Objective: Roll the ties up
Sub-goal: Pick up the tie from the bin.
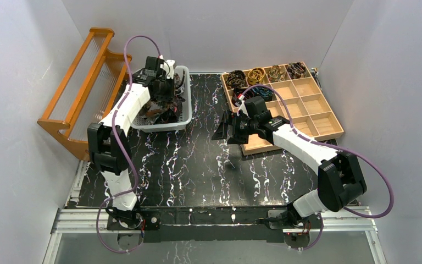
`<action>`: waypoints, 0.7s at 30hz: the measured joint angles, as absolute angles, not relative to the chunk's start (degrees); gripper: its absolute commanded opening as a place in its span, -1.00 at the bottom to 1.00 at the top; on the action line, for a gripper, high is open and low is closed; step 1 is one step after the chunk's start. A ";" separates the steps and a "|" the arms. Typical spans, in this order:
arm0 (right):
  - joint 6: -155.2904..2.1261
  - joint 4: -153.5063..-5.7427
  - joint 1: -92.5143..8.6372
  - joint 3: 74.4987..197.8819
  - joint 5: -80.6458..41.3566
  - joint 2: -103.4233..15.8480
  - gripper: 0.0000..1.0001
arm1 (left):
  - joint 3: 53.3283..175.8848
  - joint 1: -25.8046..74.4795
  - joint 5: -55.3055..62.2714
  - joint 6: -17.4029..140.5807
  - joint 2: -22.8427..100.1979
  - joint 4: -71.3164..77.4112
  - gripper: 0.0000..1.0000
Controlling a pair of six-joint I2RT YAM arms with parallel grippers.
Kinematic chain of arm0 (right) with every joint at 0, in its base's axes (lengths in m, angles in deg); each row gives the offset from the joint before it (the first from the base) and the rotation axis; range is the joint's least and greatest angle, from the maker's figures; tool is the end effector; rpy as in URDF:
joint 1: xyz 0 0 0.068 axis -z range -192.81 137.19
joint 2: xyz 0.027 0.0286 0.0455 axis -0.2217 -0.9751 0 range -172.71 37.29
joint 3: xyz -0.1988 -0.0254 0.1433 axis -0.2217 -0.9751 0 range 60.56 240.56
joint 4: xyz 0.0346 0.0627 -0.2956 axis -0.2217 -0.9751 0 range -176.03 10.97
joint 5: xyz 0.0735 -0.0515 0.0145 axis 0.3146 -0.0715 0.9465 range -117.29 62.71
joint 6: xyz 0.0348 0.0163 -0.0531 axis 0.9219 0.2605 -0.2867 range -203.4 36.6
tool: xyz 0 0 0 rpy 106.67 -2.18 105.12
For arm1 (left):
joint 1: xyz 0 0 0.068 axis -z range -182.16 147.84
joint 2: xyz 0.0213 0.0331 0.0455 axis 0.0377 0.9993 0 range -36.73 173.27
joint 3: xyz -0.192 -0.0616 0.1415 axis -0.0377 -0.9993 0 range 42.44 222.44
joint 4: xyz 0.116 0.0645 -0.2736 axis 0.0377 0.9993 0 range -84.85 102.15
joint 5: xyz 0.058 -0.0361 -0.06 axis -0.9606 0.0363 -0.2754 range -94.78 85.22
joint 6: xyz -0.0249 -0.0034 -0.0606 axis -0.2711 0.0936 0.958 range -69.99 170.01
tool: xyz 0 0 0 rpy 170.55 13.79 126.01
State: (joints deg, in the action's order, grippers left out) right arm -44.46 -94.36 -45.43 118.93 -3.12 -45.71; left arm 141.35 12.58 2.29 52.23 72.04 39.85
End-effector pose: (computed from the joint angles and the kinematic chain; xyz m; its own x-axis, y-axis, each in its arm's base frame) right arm 0.3026 0.2186 0.2043 -0.8959 0.1074 -0.4310 -0.2482 0.6837 0.6863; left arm 0.4640 -0.1287 0.2591 -0.6910 0.1421 -0.7087 0.3109 0.9436 -0.1139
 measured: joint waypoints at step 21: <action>-43.58 -94.32 -45.43 118.88 -1.90 -45.73 0.97 | 137.96 9.00 10.45 55.05 74.10 39.89 -0.99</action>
State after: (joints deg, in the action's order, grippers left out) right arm -43.58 -94.32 -45.43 118.88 -1.90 -45.73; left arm 137.96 9.00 10.45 55.05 74.10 39.89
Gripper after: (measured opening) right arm 0.985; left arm 0.127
